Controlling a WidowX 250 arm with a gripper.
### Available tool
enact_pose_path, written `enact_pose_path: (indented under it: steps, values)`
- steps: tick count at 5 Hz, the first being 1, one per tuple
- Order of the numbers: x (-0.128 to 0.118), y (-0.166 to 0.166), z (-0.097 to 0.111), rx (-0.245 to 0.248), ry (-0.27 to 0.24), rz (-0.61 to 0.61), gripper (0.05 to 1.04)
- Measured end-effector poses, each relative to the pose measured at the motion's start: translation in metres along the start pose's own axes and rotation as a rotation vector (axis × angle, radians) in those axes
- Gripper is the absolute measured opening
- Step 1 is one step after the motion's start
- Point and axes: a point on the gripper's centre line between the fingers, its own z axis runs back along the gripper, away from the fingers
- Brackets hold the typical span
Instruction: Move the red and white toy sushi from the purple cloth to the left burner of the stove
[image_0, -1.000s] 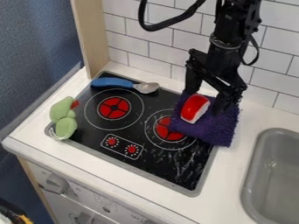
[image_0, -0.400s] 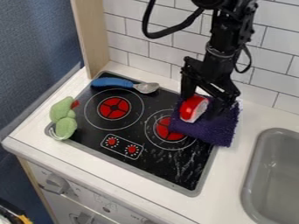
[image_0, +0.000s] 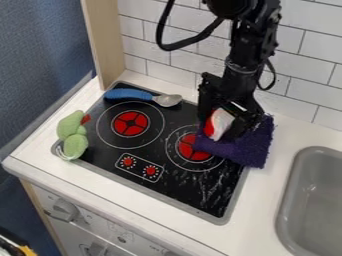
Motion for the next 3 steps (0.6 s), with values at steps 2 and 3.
enact_pose_path:
  steps: [2,3]
  values:
    - [-0.0041,0.0024,-0.0097,-0.004,-0.016,0.002,0.692]
    - [-0.0039,0.0019,-0.0092,-0.007,-0.018,-0.021,0.640]
